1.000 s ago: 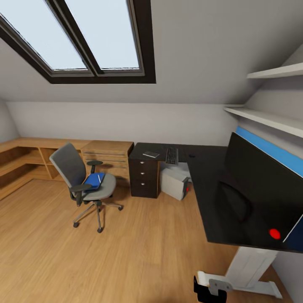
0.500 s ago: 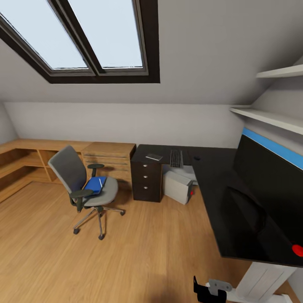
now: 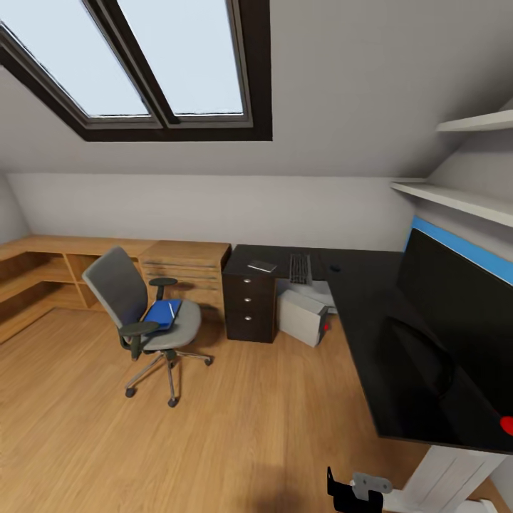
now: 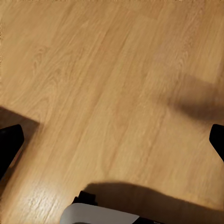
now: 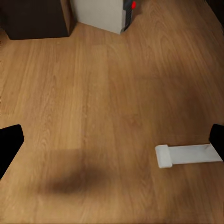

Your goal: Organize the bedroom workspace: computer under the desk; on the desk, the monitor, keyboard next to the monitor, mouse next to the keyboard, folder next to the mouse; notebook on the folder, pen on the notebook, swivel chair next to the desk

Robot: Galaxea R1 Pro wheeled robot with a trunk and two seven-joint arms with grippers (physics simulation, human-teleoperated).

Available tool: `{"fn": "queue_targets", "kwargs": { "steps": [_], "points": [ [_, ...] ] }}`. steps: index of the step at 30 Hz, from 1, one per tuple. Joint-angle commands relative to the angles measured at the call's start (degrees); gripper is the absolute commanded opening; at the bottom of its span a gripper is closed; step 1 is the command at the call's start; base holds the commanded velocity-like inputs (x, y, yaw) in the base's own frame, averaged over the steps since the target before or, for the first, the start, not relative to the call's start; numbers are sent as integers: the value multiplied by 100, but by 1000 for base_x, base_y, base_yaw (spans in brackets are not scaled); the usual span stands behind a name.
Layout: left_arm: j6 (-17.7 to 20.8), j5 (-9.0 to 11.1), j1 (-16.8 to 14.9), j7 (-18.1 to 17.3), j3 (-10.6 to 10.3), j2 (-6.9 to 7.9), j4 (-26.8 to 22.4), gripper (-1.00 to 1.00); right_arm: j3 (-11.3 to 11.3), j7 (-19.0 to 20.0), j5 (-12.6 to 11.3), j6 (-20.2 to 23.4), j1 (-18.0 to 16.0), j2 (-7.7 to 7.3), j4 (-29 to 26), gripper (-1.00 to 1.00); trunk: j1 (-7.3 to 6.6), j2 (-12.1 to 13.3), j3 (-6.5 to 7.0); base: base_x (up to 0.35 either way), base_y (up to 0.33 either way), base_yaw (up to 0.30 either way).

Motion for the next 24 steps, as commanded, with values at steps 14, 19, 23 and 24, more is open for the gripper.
{"fn": "queue_targets", "kwargs": {
  "steps": [14,19,23,24],
  "points": [
    [-20,27,-5,39,-49,3,3,100,56,-28,-31,-20,-8,3,11,100,4,-13,-13,89,145,0],
    [-19,27,-5,39,-49,3,3,100,57,-28,-31,-20,-8,3,11,100,4,-13,-13,175,160,0],
    [-15,27,-5,39,-49,3,3,100,58,-28,-36,-31,-8,6,11,100,4,-13,-13,237,211,-25],
    [-15,27,-5,39,-49,3,3,100,58,-28,-39,-34,-8,10,11,100,4,-13,-13,251,221,-77]
  ]
}}
